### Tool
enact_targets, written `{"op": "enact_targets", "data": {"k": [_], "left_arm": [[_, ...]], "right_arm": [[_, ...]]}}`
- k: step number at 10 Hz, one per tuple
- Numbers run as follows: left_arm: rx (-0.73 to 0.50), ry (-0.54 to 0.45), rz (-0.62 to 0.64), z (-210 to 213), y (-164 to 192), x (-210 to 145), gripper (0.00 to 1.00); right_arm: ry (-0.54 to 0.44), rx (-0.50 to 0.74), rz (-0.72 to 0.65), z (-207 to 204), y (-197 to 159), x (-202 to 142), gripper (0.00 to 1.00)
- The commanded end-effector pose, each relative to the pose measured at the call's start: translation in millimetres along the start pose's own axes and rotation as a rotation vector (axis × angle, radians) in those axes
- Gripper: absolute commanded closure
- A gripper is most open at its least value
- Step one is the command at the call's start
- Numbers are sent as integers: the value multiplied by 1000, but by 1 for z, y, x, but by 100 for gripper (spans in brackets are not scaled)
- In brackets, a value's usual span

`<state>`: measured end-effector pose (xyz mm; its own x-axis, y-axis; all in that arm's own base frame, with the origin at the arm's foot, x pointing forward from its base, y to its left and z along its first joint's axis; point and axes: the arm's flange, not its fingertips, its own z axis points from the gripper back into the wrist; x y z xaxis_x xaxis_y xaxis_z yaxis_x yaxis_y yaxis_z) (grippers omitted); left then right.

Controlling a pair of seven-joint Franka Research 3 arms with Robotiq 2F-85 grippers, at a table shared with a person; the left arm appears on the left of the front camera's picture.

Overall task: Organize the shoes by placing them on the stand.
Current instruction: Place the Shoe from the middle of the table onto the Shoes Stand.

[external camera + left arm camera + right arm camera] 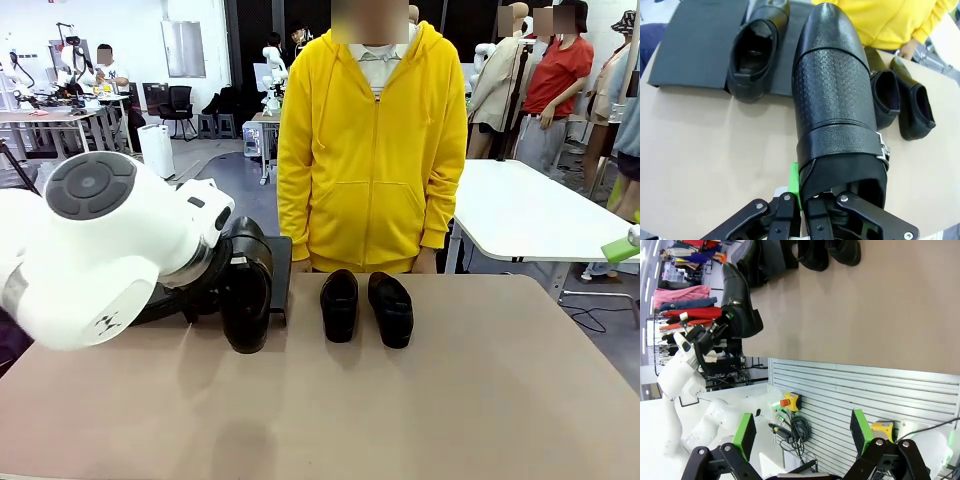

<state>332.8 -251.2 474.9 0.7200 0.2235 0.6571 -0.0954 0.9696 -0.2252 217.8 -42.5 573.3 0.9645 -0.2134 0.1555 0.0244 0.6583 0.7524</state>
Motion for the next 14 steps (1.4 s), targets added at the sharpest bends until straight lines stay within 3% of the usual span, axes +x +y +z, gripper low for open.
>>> {"op": "enact_targets", "data": {"k": [1,3,6,9,14], "left_arm": [[-83,19,-149,-31,-5,49,100],[-168,-40,-231,-76,-13,90,100],[-145,-13,-205,-140,-19,117,100],[-71,-111,-184,-180,-16,132,100],[-32,-67,-100,-224,-18,133,100]], "right_arm": [[0,20,19,-1,1,1,0],[0,20,19,-1,1,1,0],[0,20,19,-1,1,1,0],[0,20,19,-1,1,1,0],[0,20,19,-1,1,1,0]]}}
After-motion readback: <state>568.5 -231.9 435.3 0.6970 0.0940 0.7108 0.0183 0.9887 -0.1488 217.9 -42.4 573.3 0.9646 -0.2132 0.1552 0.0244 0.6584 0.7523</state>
